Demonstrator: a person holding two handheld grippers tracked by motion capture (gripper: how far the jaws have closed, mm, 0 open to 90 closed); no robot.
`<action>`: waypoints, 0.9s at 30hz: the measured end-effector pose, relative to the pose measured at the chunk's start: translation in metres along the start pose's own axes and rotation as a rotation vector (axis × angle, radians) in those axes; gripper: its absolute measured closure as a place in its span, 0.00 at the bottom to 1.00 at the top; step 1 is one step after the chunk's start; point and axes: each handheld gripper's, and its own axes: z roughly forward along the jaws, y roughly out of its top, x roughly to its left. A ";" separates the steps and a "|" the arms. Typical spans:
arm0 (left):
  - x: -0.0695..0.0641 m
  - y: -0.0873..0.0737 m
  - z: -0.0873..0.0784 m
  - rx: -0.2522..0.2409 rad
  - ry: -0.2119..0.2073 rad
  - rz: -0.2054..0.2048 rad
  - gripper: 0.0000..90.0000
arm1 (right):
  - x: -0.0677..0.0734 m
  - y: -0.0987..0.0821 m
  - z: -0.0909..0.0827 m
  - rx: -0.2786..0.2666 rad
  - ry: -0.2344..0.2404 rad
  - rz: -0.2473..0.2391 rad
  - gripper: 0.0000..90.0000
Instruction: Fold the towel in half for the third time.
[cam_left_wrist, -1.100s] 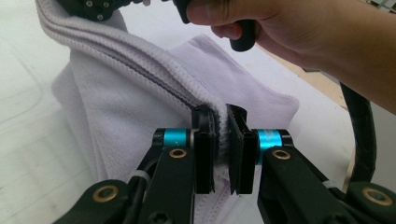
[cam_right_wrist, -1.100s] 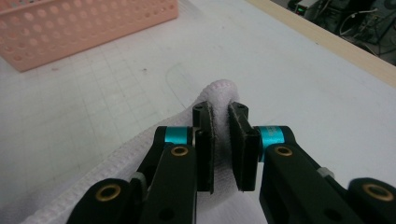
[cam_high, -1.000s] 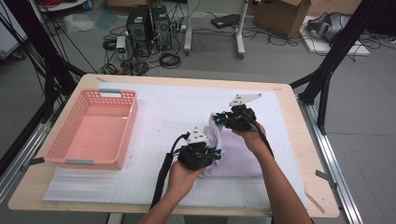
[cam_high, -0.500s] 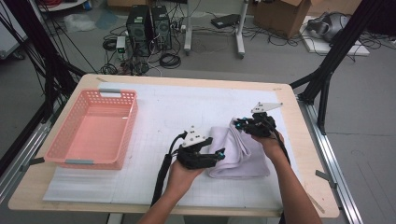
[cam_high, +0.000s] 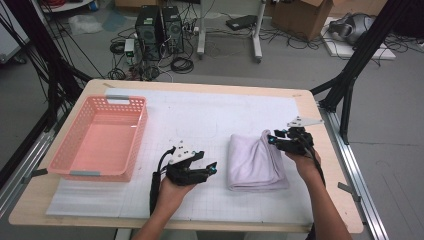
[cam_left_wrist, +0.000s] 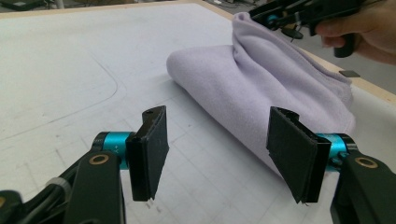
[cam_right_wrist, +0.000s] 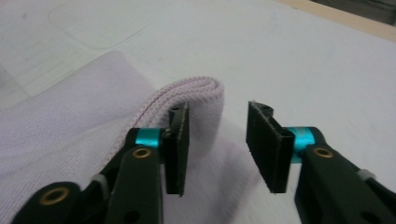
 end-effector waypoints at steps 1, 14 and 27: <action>0.001 -0.001 -0.002 0.000 0.000 -0.002 0.44 | -0.002 -0.004 -0.008 -0.013 -0.011 0.026 0.64; 0.021 -0.015 -0.030 -0.031 0.010 -0.022 0.44 | 0.042 -0.068 -0.060 -0.043 -0.025 0.079 0.53; 0.024 -0.030 -0.051 -0.050 0.036 -0.036 0.41 | 0.059 -0.067 -0.042 0.044 0.090 0.105 0.85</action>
